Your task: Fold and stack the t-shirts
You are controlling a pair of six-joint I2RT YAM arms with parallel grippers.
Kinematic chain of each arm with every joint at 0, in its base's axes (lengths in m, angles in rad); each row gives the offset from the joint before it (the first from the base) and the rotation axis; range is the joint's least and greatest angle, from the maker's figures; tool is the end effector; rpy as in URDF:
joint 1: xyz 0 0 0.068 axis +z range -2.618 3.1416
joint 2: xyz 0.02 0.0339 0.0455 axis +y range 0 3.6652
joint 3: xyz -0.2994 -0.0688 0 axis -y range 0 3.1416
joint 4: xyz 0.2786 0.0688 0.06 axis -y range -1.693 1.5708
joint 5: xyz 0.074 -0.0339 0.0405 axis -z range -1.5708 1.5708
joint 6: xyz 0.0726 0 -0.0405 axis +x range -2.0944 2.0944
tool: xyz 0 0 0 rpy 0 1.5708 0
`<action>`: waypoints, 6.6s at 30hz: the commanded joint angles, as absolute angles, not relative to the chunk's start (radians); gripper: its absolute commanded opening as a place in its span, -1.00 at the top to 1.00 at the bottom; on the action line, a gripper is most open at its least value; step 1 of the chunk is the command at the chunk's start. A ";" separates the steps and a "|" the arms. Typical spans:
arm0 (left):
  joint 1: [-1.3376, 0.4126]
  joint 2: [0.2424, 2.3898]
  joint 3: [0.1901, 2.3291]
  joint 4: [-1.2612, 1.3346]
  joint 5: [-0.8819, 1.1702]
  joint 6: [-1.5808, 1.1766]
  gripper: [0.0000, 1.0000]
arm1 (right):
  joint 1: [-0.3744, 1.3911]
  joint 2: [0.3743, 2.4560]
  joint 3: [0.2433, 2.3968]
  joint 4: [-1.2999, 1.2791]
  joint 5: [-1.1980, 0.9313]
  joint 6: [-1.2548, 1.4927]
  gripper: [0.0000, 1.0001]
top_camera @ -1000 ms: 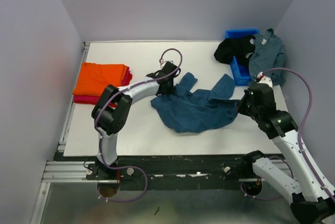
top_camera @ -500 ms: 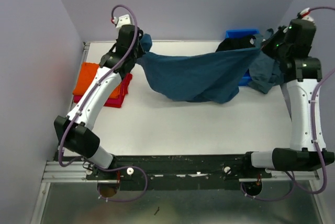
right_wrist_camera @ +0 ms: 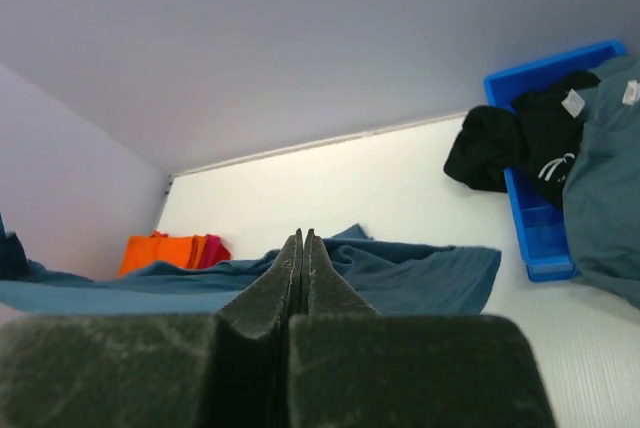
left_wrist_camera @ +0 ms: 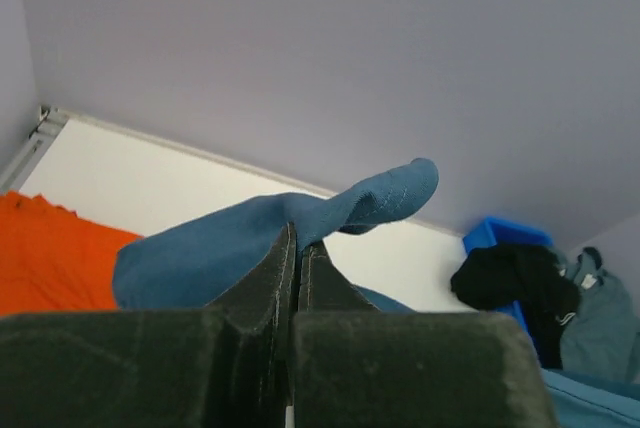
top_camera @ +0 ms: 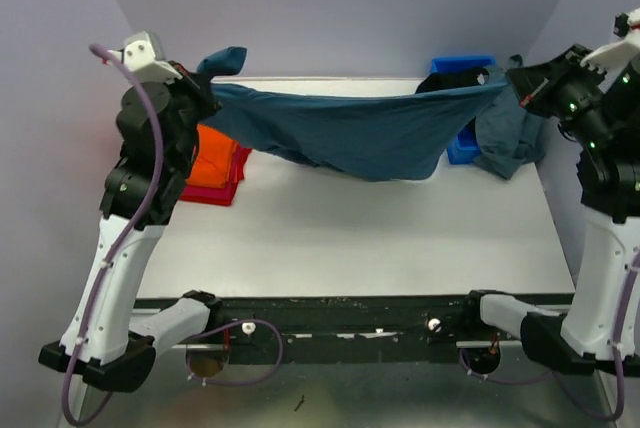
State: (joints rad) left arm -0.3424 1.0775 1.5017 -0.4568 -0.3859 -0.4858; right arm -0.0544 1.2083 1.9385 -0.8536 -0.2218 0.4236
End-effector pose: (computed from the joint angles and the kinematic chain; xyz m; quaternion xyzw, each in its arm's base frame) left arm 0.2434 -0.0577 0.5420 -0.1835 0.6938 -0.1485 0.6803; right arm 0.2256 0.0037 0.6062 0.1051 0.7409 0.2023 0.6317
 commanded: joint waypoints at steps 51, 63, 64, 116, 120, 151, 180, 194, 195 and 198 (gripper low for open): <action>-0.334 0.958 1.751 -0.207 -0.271 -0.245 1.00 | -0.066 0.943 1.893 -0.842 -0.246 0.433 0.99; -0.334 1.469 1.350 0.109 -0.313 -0.373 1.00 | -0.066 1.451 1.565 -0.566 -0.203 0.479 0.99; -0.334 1.527 1.359 0.136 -0.313 -0.377 1.00 | -0.066 1.506 1.589 -0.557 -0.187 0.476 0.99; -0.428 1.528 0.993 -0.132 -0.190 -0.638 -0.93 | -0.026 1.976 1.661 -0.586 0.051 0.334 0.85; -0.428 1.491 0.901 -0.164 -0.190 -0.634 -0.95 | -0.026 2.017 1.698 -0.627 0.119 0.339 0.94; -0.442 1.180 0.763 -0.400 -0.278 -0.702 -0.97 | 0.000 1.662 1.314 -0.450 0.042 0.439 0.50; -0.877 0.885 0.528 -0.833 -0.252 -1.233 -0.42 | 0.066 1.089 0.699 -0.406 0.107 0.549 0.59; -0.953 1.011 0.503 -0.833 -0.150 -1.287 -0.17 | 0.066 1.108 0.713 -0.402 0.115 0.557 0.58; -0.956 1.014 0.505 -0.844 -0.150 -1.292 -0.16 | 0.066 1.109 0.713 -0.403 0.115 0.558 0.58; -0.959 1.020 0.496 -0.836 -0.141 -1.290 -0.09 | 0.066 1.106 0.710 -0.399 0.117 0.558 0.58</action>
State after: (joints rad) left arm -0.9497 1.0115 0.5068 -0.8185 -0.1871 -1.2690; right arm 0.0700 1.1019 0.7074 -0.4049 0.0891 0.5495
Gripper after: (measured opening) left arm 0.577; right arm 0.210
